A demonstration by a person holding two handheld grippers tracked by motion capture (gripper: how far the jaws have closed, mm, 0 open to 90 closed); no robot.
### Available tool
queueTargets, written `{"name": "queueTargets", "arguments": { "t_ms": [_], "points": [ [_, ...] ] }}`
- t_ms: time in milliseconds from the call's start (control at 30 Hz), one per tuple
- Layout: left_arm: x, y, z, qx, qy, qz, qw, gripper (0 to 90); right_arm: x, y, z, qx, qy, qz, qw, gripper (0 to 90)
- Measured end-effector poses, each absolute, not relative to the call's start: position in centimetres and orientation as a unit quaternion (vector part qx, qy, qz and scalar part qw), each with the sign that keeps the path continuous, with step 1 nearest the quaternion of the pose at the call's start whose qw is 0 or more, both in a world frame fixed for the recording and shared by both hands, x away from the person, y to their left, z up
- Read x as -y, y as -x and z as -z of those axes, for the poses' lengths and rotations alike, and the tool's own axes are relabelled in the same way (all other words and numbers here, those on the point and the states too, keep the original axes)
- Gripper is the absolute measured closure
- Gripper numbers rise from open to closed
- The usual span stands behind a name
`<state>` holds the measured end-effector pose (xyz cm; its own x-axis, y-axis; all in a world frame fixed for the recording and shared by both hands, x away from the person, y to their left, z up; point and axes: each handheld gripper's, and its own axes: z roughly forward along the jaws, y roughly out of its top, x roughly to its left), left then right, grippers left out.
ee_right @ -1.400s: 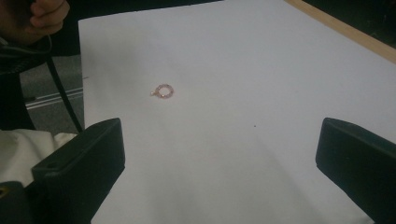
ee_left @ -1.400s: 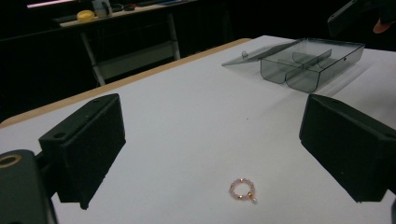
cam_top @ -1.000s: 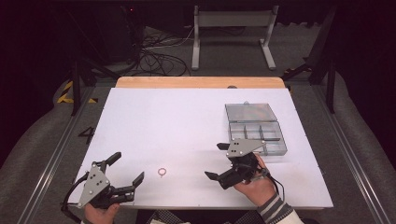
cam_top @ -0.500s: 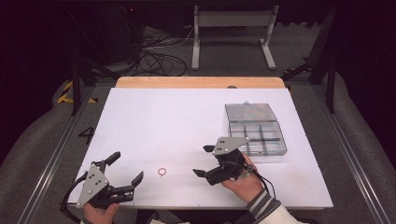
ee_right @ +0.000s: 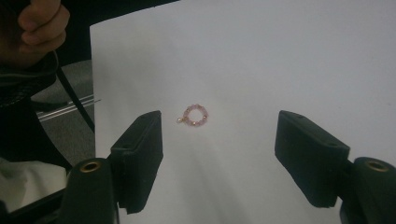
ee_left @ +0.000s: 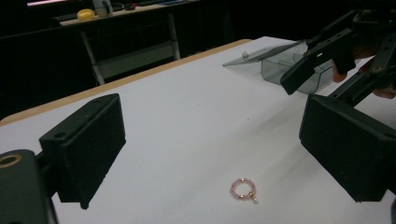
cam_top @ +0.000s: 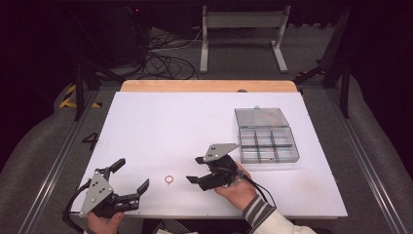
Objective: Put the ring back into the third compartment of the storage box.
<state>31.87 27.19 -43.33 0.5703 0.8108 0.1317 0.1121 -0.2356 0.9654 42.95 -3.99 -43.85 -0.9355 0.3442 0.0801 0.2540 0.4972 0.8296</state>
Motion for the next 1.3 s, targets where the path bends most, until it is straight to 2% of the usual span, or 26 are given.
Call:
{"name": "queueTargets", "arguments": {
  "t_ms": [433,1300],
  "points": [
    [-27.3,-31.9,43.4,-0.326,-0.71,-0.331,0.529,7.6,1.4,-43.7,45.4,-0.863,-0.18,-0.471,0.025,43.5],
    [-27.3,-32.0,43.4,-0.326,-0.712,-0.33,0.528,7.8,-2.7,-44.4,48.4,-0.877,-0.171,-0.447,0.028,56.6]
  ]
}}
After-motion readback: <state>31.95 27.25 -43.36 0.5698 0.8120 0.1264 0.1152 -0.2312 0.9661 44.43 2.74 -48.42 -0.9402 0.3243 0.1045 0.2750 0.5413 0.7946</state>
